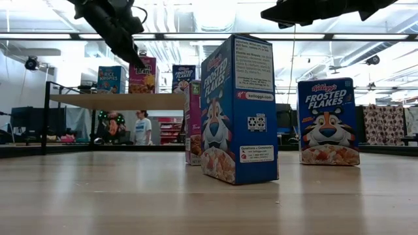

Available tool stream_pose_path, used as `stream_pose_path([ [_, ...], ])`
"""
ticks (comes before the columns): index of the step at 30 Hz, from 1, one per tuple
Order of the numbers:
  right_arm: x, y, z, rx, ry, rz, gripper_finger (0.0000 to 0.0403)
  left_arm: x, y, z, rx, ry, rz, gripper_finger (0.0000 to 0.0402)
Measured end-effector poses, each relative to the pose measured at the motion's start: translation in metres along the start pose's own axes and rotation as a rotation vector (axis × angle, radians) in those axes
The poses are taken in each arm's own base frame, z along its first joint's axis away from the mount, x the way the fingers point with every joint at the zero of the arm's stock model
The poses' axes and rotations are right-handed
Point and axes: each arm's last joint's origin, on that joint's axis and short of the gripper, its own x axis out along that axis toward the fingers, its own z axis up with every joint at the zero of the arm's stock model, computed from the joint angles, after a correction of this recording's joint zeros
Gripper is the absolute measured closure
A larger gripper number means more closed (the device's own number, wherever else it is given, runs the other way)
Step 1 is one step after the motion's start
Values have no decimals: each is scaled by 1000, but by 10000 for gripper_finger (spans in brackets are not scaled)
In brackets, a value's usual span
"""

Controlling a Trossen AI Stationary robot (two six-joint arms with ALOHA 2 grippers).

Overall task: Stack cereal on shelf
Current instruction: Put the top pink cereal box on the shelf

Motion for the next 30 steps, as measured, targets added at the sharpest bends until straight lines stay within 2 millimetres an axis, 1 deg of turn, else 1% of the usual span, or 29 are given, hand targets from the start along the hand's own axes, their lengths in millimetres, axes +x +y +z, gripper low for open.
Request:
stream_pose_path([
  [4,0,0,0,0,0,0,394,0,1,1,5,-13,10,169],
  [7,0,0,0,4,0,0,394,-5,0,3,15,-34,24,155],
  [12,0,0,0,4,0,0,394,-26,-3,14,20,-79,41,149],
  [17,0,0,0,4,0,0,394,-45,-9,24,4,-127,53,154],
  [20,0,0,0,4,0,0,394,-51,-19,27,19,-150,33,174],
  [22,0,0,0,4,0,0,394,-50,-27,27,27,-151,0,195],
  [26,0,0,0,3,0,0,394,-43,-46,26,27,-141,-71,253],
  [28,0,0,0,2,0,0,394,-39,-55,28,24,-109,-53,286],
  [30,0,0,0,1,0,0,394,-34,-63,30,27,-39,11,318],
])
